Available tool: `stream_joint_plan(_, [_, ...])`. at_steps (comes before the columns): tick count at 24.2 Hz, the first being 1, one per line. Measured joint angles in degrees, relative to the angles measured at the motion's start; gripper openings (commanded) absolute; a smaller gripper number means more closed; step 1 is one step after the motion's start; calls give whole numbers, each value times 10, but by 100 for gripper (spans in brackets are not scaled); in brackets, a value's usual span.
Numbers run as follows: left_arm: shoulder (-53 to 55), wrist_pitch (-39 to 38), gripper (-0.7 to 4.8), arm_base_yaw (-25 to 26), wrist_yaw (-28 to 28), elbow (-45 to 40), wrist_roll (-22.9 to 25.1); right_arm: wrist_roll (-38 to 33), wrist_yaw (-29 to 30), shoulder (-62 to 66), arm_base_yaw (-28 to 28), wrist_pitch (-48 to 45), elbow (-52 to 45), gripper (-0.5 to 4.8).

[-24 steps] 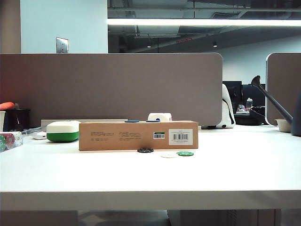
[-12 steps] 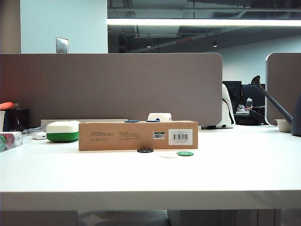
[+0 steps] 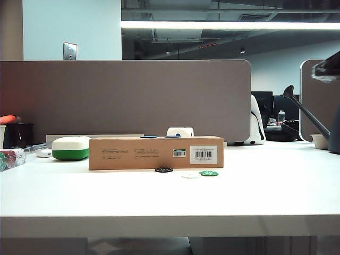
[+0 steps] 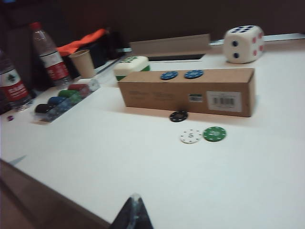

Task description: Push the chip, whose value equals the sum of all the chip values on the rectangular box, forward next to the box.

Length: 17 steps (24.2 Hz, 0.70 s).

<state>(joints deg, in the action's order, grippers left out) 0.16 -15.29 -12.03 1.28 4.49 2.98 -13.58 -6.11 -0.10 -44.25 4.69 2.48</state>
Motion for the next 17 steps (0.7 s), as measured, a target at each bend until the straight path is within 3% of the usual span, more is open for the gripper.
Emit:
stream_joint_plan(3, [0,0,-5,0,0,0,0,2,90,1,95,-37,-21,-1])
stream_joint_plan(9, [0,0,-5,0,0,0,0,37,104,0,248,-40,-21,-1])
stream_joint_plan(13, [0,0,-5,0,0,0,0,102,107,0,298,-40,-21,-1])
stream_joint_plan(17, [0,0,-5,0,0,0,0,122,107,0,370,-40,-21,-1])
